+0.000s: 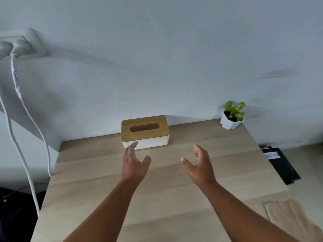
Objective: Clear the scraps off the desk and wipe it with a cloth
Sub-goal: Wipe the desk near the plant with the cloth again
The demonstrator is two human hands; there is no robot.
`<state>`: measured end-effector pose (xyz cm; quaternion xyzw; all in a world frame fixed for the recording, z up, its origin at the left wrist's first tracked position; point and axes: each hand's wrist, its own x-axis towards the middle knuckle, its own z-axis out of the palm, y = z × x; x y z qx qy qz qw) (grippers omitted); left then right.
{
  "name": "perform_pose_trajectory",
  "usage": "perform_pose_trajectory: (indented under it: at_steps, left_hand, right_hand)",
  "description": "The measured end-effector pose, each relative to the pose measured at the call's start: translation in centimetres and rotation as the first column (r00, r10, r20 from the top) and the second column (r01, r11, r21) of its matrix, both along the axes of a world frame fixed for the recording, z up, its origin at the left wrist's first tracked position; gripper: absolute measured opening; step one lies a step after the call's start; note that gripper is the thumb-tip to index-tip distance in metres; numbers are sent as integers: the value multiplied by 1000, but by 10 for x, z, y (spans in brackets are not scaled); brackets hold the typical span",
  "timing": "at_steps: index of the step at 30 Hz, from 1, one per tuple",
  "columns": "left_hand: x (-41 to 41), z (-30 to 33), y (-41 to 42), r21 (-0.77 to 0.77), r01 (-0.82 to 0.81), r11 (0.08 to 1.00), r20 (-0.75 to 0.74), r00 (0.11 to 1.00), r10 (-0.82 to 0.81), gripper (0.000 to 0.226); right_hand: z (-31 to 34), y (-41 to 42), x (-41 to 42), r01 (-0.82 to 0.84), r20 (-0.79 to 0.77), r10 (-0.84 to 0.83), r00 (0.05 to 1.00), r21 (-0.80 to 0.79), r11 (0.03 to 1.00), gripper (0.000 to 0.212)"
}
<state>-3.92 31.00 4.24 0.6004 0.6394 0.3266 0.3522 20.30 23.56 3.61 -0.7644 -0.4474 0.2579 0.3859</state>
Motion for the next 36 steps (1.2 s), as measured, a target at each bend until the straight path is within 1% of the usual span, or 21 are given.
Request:
perform_pose_trajectory:
  at_steps: [4,9,13,16,18,21,24,26,28,31,33,36]
  left_hand:
    - [22,0,-28,16,100,995,-71,993,-98,68]
    - [52,-12,-59,10,193,981,-217,958,-186,68]
    - [76,-28,-94,-12,196,981,-280,941,-191,68]
    - [93,-43,-124,-62,193,979,-312,928,-202,70]
    - [105,-53,-143,-100,200,975,-334,916,-222,70]
    - [119,-69,-164,-121,207,971,-388,890,-238,75]
    - [130,-83,-176,-162,197,967,-455,854,-250,76]
    - [132,-90,-178,-150,201,968,-491,834,-250,77]
    - [135,-94,-179,-148,212,966,-532,806,-258,79]
    - [137,-98,-178,-156,209,965,-584,769,-261,81]
    - [139,-99,-175,-141,197,970,-598,764,-242,82]
    - [140,-100,-170,-123,188,974,-616,755,-223,86]
  right_hand:
    - [-6,-37,26,34,24,-33,999,-27,999,70]
    - [-15,-82,67,30,72,-26,997,-56,998,67]
    - [-21,-125,108,7,111,5,994,-109,994,67]
    - [-27,-160,145,15,133,4,991,-141,990,68]
    - [-32,-186,170,23,174,9,985,-178,984,67]
    - [-42,-222,204,2,250,59,966,-238,971,65]
    - [-52,-254,236,16,315,86,945,-306,952,61]
    - [-59,-270,254,16,363,107,926,-320,947,62]
    - [-67,-284,270,-7,418,160,894,-345,939,62]
    - [-80,-299,283,-91,494,282,822,-376,922,59]
    - [-86,-302,286,-125,526,324,787,-378,917,64]
    - [-90,-300,282,-131,555,336,761,-375,918,69]
